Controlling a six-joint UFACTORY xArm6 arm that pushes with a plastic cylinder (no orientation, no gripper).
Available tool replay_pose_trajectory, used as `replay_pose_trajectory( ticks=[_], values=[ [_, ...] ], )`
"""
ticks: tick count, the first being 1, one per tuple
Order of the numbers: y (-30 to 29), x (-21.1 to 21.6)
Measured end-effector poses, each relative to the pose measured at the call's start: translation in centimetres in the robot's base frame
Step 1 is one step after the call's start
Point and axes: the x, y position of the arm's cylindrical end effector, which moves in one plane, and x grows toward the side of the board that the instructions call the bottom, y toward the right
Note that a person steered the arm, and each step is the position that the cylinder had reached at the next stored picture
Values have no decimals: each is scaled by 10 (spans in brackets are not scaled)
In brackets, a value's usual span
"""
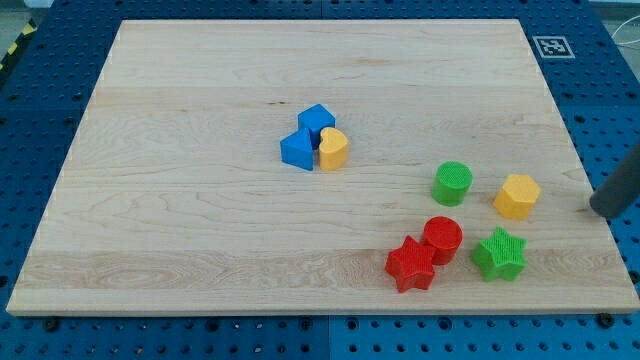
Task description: Push the yellow hexagon along with green circle slightly left
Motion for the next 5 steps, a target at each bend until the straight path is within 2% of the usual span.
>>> replay_pose_trajectory(
  ticks=[2,5],
  values=[
    [-45,1],
    [-71,-30]
  ],
)
